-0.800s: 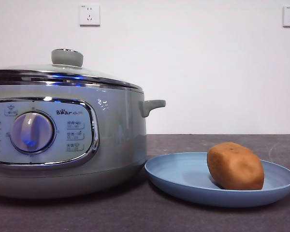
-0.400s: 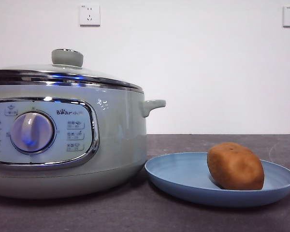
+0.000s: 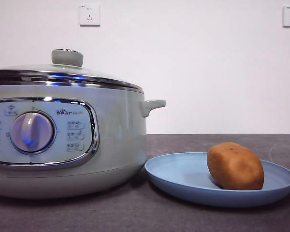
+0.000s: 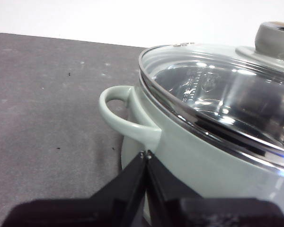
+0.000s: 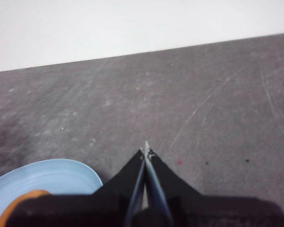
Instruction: Take the potato out from the steamer,put the potato on the plate,close the lid
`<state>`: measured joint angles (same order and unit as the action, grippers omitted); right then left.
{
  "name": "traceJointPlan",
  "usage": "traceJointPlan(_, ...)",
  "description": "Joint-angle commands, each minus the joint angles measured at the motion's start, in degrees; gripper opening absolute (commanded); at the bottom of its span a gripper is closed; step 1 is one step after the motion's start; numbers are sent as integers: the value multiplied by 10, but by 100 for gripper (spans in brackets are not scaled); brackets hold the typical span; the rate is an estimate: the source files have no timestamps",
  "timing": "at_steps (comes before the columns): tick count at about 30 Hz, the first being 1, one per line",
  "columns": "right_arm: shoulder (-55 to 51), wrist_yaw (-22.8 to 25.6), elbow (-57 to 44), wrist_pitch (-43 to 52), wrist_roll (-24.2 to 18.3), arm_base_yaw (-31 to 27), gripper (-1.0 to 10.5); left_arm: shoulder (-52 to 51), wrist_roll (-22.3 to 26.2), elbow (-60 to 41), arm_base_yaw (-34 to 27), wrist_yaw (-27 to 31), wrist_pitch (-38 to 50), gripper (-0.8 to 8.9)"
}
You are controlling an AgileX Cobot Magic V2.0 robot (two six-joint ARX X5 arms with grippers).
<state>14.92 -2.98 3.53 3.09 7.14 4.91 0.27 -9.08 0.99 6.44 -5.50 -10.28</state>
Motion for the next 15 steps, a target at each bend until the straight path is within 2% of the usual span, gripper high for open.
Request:
traceJointPlan(1,-23,0,-17,10,10,-1,-1,-1,2,-8,-2,0,1,-3)
traceJointPlan(5,-49,0,-32,2,10,-4,-1,-1,3,-8,-2,0,1,-3)
traceJointPlan(15,-124,0,-32,-135,19,-4,0,-1,3,-8,-2,0,1,-3)
